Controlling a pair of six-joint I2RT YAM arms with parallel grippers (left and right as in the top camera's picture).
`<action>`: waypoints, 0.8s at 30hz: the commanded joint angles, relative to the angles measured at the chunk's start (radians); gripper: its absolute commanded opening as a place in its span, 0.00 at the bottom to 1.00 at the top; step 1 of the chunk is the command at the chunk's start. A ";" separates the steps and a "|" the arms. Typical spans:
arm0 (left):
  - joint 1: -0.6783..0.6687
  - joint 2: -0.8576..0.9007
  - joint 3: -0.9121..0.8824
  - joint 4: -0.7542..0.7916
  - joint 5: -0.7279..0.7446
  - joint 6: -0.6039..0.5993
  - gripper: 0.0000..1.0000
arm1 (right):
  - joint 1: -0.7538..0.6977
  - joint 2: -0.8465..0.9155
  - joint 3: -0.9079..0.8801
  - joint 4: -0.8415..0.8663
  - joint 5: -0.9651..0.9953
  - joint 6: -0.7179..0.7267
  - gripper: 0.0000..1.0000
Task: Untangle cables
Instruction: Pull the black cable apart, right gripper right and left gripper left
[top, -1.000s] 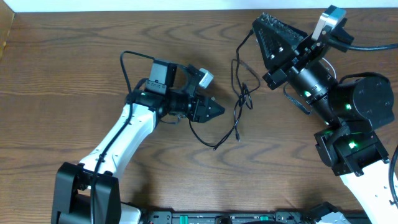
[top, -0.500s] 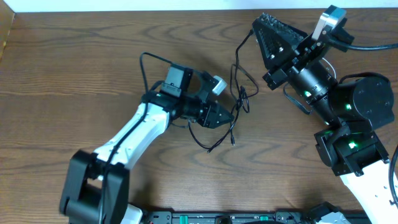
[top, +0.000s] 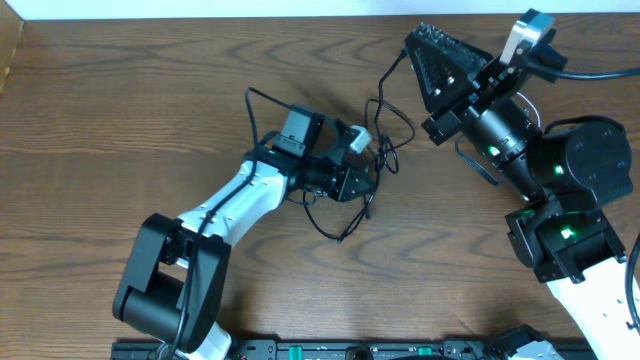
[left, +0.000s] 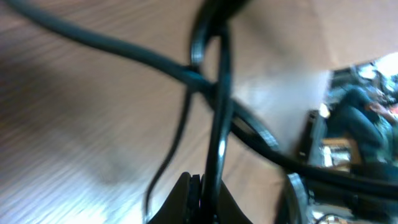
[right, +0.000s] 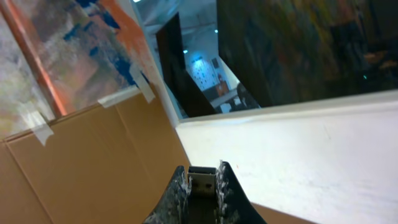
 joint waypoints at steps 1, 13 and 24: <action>0.086 0.000 -0.001 -0.057 -0.208 -0.103 0.07 | -0.044 -0.009 0.008 -0.033 -0.004 0.007 0.01; 0.386 0.000 -0.002 -0.265 -0.562 -0.250 0.07 | -0.296 -0.139 0.008 -0.074 -0.026 0.007 0.01; 0.519 0.000 -0.002 -0.283 -0.759 -0.383 0.08 | -0.391 -0.181 0.008 -0.145 -0.025 -0.004 0.01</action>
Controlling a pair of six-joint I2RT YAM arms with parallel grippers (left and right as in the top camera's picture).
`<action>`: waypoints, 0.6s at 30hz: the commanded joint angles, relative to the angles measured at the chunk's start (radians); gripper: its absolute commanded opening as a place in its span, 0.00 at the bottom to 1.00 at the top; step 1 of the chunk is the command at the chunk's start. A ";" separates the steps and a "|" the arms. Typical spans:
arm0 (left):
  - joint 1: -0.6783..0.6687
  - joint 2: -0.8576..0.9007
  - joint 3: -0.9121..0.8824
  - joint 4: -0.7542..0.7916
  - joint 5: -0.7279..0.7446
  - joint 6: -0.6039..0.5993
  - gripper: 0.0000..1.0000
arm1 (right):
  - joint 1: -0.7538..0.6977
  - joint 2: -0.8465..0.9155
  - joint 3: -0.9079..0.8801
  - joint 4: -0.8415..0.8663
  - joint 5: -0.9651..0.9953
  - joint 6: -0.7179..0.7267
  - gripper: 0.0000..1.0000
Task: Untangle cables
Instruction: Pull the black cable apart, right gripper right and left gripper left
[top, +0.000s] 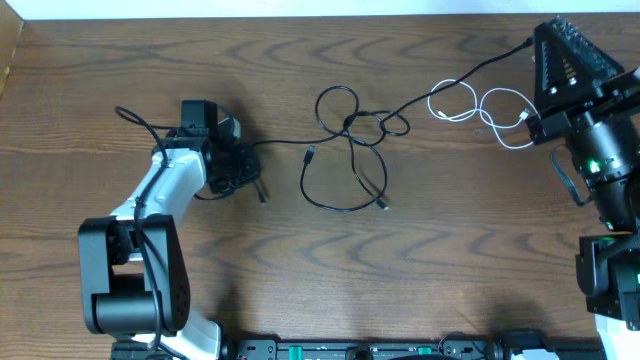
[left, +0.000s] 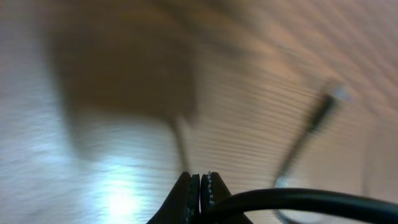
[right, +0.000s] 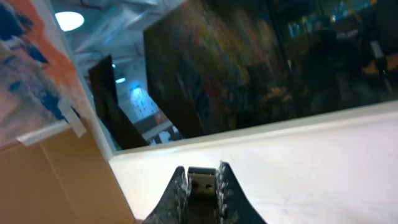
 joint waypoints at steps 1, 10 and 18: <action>0.084 0.000 -0.002 -0.030 -0.285 -0.168 0.08 | -0.053 -0.010 0.007 0.002 0.007 -0.011 0.01; 0.354 0.000 -0.019 -0.049 -0.282 -0.258 0.07 | -0.323 -0.020 0.007 -0.092 0.013 0.016 0.01; 0.497 0.000 -0.094 0.020 -0.281 -0.336 0.07 | -0.570 -0.020 0.007 -0.217 0.068 0.113 0.01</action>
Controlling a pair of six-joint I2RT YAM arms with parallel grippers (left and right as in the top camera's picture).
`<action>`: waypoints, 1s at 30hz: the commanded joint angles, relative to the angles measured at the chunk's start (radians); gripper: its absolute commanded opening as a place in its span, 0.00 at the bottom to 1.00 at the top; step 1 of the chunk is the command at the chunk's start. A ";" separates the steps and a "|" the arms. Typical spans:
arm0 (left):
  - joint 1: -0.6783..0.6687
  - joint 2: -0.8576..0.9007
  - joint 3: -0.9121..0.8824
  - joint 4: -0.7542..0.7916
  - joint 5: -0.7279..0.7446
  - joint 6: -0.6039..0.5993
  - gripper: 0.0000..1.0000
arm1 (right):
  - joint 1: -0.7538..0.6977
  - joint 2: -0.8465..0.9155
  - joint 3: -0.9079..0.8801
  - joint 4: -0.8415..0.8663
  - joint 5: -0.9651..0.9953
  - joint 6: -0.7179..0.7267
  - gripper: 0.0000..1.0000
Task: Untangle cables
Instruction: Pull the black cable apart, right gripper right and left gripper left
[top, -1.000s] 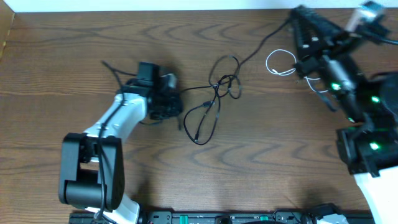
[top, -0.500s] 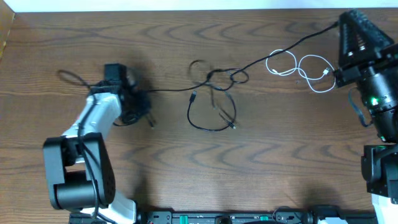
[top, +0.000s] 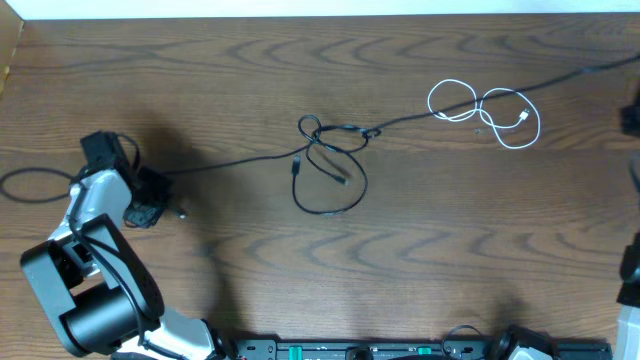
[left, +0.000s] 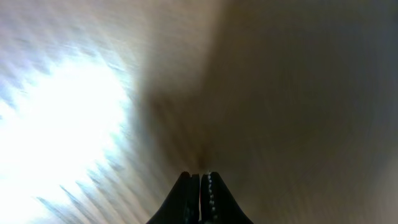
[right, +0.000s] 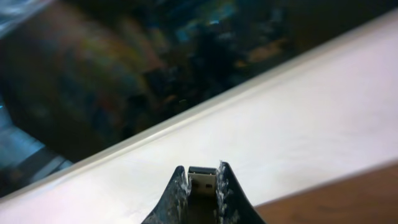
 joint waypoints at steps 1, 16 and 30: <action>0.056 0.000 -0.047 0.034 -0.031 -0.069 0.07 | -0.134 -0.014 0.008 -0.025 0.082 0.093 0.01; 0.127 0.025 -0.093 0.120 -0.077 -0.109 0.08 | -0.431 0.096 0.008 -0.057 0.125 0.254 0.01; 0.193 0.121 -0.093 0.203 -0.069 -0.124 0.07 | -0.650 0.259 0.008 -0.042 -0.316 0.212 0.01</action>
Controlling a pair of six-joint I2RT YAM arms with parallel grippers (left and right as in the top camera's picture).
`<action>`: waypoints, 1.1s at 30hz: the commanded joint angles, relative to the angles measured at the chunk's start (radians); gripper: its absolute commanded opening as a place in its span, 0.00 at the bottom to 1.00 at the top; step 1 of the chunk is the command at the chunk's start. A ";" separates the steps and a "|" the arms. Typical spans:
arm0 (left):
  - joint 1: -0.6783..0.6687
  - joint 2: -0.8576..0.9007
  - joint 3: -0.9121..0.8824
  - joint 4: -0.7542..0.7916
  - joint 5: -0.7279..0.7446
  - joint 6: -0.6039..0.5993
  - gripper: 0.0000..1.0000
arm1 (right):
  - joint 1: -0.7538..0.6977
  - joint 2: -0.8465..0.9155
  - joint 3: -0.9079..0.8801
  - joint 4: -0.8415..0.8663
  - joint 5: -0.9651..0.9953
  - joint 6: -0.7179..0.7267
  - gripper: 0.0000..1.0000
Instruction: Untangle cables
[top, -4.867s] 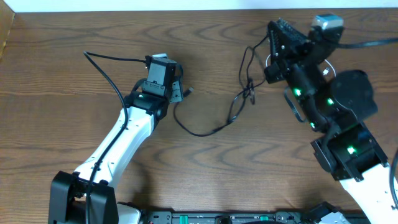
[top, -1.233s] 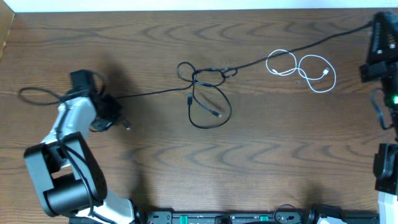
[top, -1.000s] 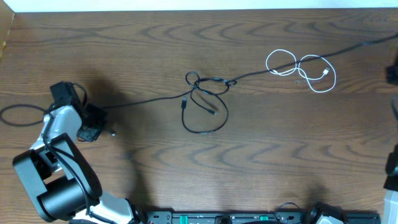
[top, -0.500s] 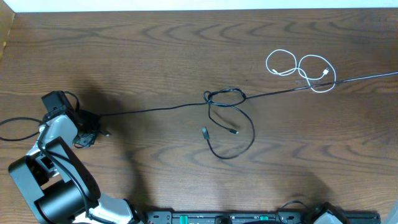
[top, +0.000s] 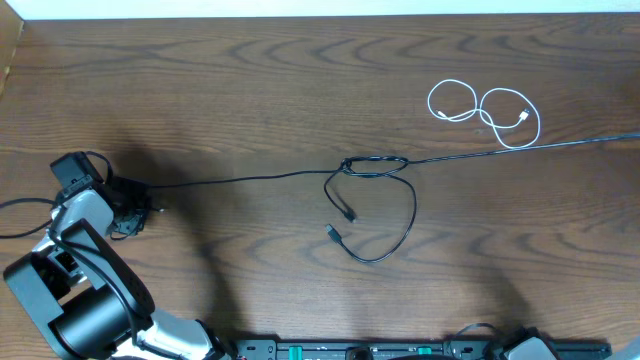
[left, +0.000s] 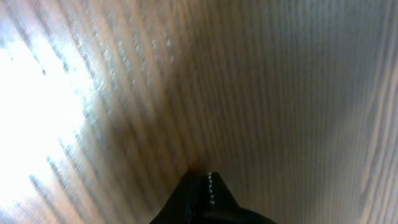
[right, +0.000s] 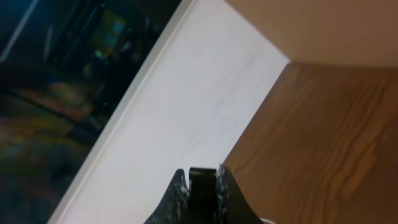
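A black cable (top: 250, 179) is stretched across the table, from my left gripper (top: 130, 212) at the far left to the right edge. A small knot (top: 375, 165) sits at its middle, and a loose loop (top: 405, 225) with two plug ends hangs below the knot. My left gripper (left: 202, 177) is shut low over the wood, with the cable dark at its base. My right gripper (right: 202, 177) is shut on a black plug (right: 202, 182); it is outside the overhead view. A white cable (top: 485, 110) lies coiled apart at the back right.
The left arm's own lead (top: 20, 205) trails off the table's left edge. The right wrist view shows the table's corner (right: 323, 130) and a white wall (right: 186, 106) beyond it. The rail (top: 400, 350) runs along the front edge.
The knot has shifted right and drawn smaller, and the loop below it has opened out. The black cable is straighter. My left gripper sits slightly further left. The right wrist view has turned toward the table corner.
Both grippers were shut on the black cable near the tangled heap at mid-table. Then they stood apart, left and right, with the white cable freed at the back right. The right arm then left the overhead view, and the black cable now runs taut with one small knot.
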 joint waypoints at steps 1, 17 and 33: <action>0.045 0.105 -0.029 0.013 -0.168 -0.039 0.07 | -0.077 0.021 0.013 0.033 -0.114 -0.027 0.01; -0.176 0.105 -0.029 0.208 0.258 0.227 0.07 | 0.394 0.027 0.013 -0.220 -0.121 -0.304 0.01; -0.455 -0.007 0.055 0.145 0.335 0.373 0.08 | 0.875 0.135 0.012 -0.398 0.087 -0.528 0.01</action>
